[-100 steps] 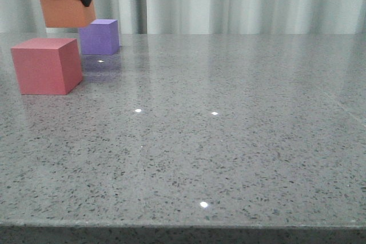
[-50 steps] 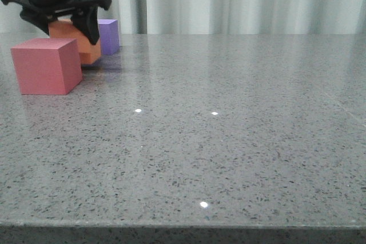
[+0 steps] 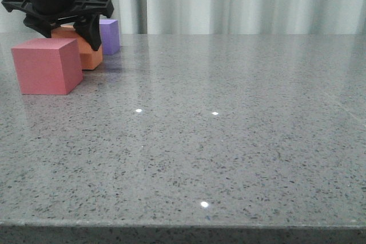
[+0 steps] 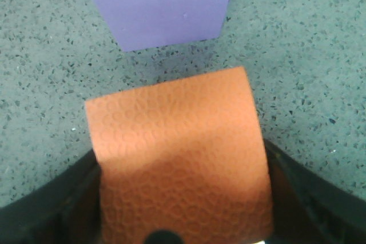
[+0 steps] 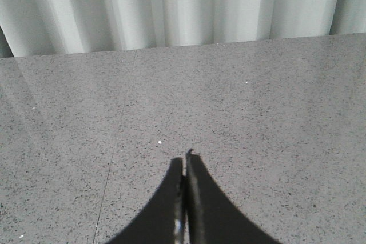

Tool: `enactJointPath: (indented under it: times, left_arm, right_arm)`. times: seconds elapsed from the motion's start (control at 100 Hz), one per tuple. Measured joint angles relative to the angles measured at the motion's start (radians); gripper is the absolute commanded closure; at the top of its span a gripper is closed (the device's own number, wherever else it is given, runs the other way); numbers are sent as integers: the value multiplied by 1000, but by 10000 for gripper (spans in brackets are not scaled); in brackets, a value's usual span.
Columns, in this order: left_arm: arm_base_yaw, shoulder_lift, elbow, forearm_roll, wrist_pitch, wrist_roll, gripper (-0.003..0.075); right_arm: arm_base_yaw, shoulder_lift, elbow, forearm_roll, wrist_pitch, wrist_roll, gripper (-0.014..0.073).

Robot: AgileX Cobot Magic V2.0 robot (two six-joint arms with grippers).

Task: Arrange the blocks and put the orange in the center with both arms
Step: 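Lower the orange cube between the pink and purple cubes, then open the left gripper and lift it away from the cubes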

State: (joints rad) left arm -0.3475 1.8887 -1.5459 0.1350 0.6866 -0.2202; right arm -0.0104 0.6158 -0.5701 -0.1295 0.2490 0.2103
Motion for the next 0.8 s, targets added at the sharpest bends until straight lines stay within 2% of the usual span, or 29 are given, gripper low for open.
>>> enactJointPath:
  times: [0.08,0.15,0.27,0.35,0.51,0.8]
  left_arm:
    - [0,0,0,0,0,0,399]
    - [0,0,0,0,0,0,344]
    - [0,2,0,0,-1,0,123]
    - [0,8,0,0,-4,0,20]
    - [0,7,0,0,-9,0,64]
    - [0,-158,12,-1,-14,0,65]
  right_arm:
    - [0,0,0,0,0,0,662]
    - [0,0,0,0,0,0,662]
    - [0,0,0,0,0,0,662]
    - [0,0,0,0,0,0,662]
    - [0,0,0,0,0,0,662]
    - [0,0,0,0,0,0,662]
